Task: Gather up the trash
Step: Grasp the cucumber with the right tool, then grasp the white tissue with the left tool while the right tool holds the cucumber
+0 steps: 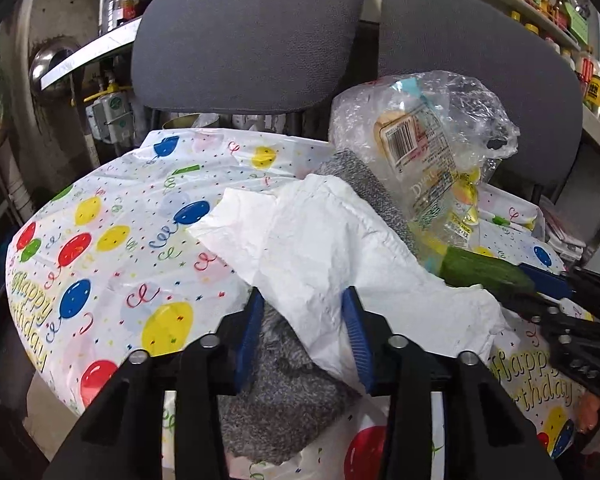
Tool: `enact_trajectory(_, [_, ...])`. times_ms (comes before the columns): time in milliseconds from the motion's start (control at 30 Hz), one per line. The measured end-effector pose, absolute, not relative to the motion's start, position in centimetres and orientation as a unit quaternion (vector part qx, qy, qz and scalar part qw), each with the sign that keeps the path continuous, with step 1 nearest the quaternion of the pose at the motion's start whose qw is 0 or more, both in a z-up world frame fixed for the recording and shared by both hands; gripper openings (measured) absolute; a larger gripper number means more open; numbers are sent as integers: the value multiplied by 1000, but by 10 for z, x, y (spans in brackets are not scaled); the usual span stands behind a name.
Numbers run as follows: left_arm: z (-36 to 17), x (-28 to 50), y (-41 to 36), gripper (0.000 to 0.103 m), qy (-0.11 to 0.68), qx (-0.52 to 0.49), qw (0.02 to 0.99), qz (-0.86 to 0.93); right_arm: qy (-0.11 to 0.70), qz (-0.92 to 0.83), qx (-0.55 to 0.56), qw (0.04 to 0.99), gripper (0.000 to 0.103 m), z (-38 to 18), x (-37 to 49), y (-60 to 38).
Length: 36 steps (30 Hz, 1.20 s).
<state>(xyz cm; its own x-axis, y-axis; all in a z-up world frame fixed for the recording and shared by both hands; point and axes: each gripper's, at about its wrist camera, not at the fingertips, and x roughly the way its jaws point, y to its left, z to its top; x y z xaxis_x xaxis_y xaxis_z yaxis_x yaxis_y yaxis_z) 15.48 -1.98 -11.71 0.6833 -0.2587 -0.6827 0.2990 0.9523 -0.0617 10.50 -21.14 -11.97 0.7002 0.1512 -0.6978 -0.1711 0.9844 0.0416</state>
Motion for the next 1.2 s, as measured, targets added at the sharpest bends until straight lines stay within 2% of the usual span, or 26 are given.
enact_trajectory(33, [-117,156,-23,28,366,31,917,-157,377,86,-1,922,32,-118,102,-216])
enact_trajectory(67, [-116,158,-24,11,365,31,916,-163,374,84,12,924,32,-114,96,-222])
enact_trajectory(100, [-113,158,-24,7,363,25,916,-169,372,82,18,925,32,-111,98,-228])
enact_trajectory(267, [-77,149,-14,6,316,-7,931,-182,346,71,45,934,31,-88,85,-249])
enact_trajectory(433, [-33,131,-5,5,284,-38,935,-210,326,64,62,941,30,-70,73,-257])
enact_trajectory(833, [22,107,-11,7,241,-17,946,-215,316,40,72,945,29,-60,45,-276])
enact_trajectory(867, [24,113,-13,9,242,-15,946,-218,318,40,76,944,29,-60,44,-278])
enact_trajectory(1100, [7,142,-45,10,274,-2,933,-232,325,32,64,943,29,-65,32,-278])
enact_trajectory(1200, [-13,146,-52,28,286,17,934,-213,330,29,61,941,29,-68,31,-278])
